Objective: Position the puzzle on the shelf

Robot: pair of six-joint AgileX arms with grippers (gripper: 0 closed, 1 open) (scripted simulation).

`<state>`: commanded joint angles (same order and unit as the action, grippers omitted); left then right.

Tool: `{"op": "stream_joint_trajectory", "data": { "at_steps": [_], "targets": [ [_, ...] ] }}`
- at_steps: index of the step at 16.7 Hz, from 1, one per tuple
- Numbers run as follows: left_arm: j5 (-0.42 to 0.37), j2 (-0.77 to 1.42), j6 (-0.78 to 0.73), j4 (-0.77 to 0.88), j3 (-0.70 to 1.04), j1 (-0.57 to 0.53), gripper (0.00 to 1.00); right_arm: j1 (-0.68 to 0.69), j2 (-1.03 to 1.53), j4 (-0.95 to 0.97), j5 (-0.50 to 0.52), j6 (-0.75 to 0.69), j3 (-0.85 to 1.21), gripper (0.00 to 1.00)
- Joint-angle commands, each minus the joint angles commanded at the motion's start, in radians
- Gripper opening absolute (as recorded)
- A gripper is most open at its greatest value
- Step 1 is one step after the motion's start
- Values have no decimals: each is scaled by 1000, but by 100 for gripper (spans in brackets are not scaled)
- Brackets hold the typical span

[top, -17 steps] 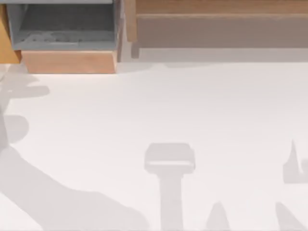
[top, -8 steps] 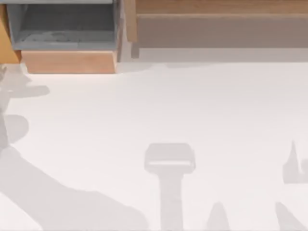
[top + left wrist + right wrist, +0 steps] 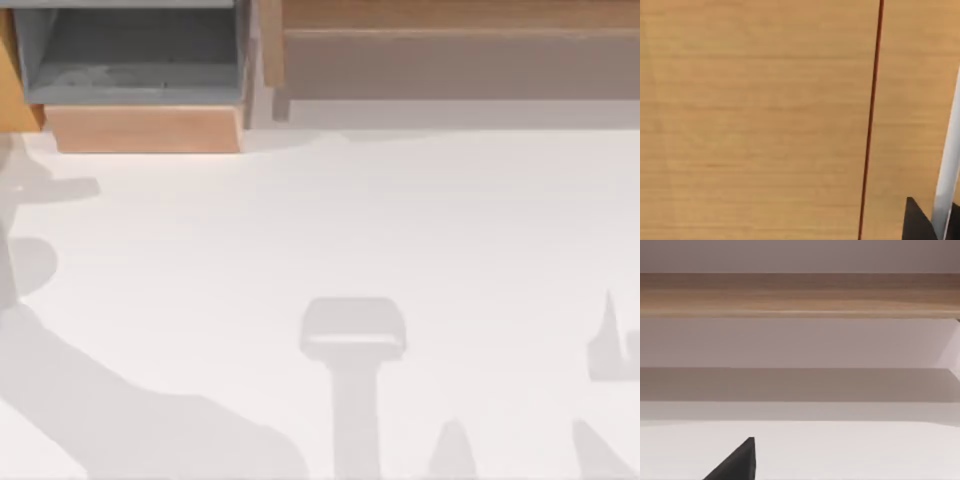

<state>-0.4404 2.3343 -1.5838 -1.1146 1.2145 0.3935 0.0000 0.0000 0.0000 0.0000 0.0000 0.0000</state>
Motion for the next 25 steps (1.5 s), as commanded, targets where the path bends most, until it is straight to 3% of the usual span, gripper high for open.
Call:
{"op": "stream_joint_trajectory", "data": {
  "at_steps": [8,15,25],
  "targets": [
    [-6,-6,6,-6,-18,14,0,0,0,0,0,0,0,100],
    [-62,-105,4,-125,-263,62,0,0,0,0,0,0,0,100],
    [-107,-159,2,-193,-376,104,0,0,0,0,0,0,0,100]
  ]
}}
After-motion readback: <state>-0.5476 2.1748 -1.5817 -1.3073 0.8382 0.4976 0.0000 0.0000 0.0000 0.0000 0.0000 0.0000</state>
